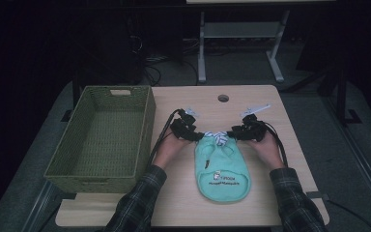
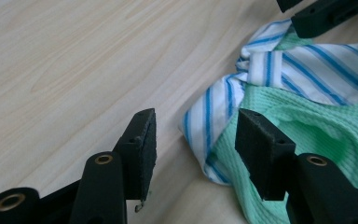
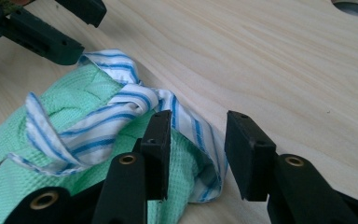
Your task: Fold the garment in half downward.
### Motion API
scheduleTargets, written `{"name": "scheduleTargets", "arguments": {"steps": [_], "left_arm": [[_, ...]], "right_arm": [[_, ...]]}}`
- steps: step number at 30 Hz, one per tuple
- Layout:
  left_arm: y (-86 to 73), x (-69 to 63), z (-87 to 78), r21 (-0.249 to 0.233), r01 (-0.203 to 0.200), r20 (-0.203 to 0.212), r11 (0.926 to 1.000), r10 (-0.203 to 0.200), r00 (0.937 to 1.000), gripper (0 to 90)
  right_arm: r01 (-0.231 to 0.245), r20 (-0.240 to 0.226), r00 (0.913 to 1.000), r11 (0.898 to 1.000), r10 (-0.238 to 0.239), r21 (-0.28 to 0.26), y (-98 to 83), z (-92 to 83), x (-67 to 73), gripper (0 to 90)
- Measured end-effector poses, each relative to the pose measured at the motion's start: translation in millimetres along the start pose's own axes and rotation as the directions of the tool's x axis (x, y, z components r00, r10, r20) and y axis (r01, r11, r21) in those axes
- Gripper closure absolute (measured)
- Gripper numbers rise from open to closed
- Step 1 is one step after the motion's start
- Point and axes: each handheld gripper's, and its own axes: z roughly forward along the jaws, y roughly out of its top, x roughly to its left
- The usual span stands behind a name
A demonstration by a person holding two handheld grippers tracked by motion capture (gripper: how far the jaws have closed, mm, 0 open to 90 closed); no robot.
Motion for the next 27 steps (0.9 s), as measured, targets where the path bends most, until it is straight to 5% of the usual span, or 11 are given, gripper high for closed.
{"name": "scheduleTargets", "arguments": {"steps": [16, 20, 27], "left_arm": [[-3.8, 6.3, 14.6, 0.007, 0.024, 0.009, 0.9997, -0.024, 0.9997, 43.9], [-1.9, 6.3, 17.9, 0.021, 0.016, 0.01, 0.9997, -0.016, 0.9998, 44.2], [-3.7, 2.6, 24.2, 0.057, -0.033, 0.006, 0.9979, 0.033, 0.9994, 53.9]], "right_arm": [[0.012, 0.002, 0.9999, 0.999, -0.012, 0.045, -13.3, 14.4, -7.8, 68.1], [0.055, 0.017, 0.9983, 0.997, -0.056, 0.045, -14.4, 14.5, -4.4, 74.6], [0.051, 0.003, 0.9987, 0.998, -0.051, 0.039, -16.2, 14.2, -3.5, 81.8]]}}
